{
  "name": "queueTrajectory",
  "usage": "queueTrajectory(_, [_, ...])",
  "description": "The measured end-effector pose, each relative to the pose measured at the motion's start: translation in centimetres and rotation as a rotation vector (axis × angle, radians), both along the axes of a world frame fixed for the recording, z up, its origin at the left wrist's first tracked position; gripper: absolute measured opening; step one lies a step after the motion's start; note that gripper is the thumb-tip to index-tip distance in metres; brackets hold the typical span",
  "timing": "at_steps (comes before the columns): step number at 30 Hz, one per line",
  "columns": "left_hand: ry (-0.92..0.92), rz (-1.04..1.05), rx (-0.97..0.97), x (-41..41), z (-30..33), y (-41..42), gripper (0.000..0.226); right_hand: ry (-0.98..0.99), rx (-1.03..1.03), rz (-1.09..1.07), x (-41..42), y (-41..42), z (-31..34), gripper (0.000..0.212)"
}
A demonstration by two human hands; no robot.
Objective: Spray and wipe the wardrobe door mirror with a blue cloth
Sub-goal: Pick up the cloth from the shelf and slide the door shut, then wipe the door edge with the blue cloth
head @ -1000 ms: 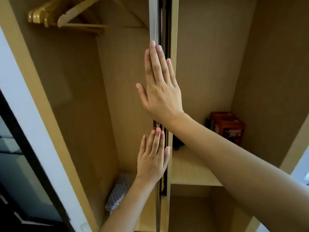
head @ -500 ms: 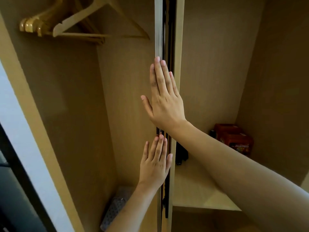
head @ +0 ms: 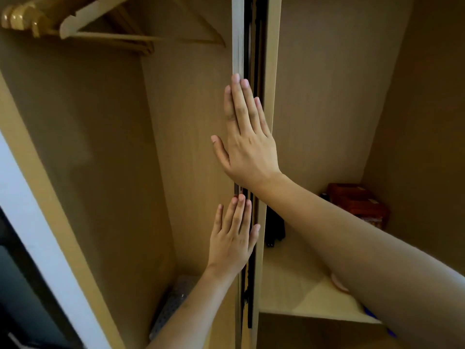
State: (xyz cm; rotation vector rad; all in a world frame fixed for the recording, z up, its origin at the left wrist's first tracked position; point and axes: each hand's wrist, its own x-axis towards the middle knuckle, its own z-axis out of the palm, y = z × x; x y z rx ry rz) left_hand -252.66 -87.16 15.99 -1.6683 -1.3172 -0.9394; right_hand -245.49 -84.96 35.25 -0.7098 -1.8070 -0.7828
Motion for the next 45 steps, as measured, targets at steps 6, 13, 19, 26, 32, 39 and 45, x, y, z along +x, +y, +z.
queueTrajectory(6, [-0.025,0.012,-0.055,0.4,0.2,-0.6,0.067,-0.007,-0.030,-0.021,0.2,-0.5,0.0,0.070])
queueTrajectory(13, [-0.123,-0.001,-0.246,2.2,0.8,-4.2,0.056,-0.125,-0.091,-0.056,4.4,-2.1,-2.9,0.054])
queueTrajectory(19, [-0.345,-0.279,-0.475,6.5,-2.1,-8.2,0.054,0.012,-0.445,-0.140,14.5,-5.6,-11.7,0.054])
queueTrajectory(26, [-0.677,-0.436,-0.794,13.8,-5.7,-10.6,0.049,0.206,-0.782,-0.311,24.7,-10.5,-21.1,0.058])
queueTrajectory(32, [-0.692,-0.525,-1.032,19.1,-9.1,-9.5,0.044,0.370,-0.961,-0.381,31.0,-11.3,-27.1,0.059])
queueTrajectory(39, [-0.805,-0.507,-1.196,26.6,-13.0,-4.3,0.044,0.452,-1.139,-0.407,36.9,-7.5,-32.3,0.061])
queueTrajectory(45, [-0.932,-0.407,-1.240,31.3,-15.3,0.1,0.043,0.377,-1.257,-0.349,39.2,-3.2,-35.1,0.062])
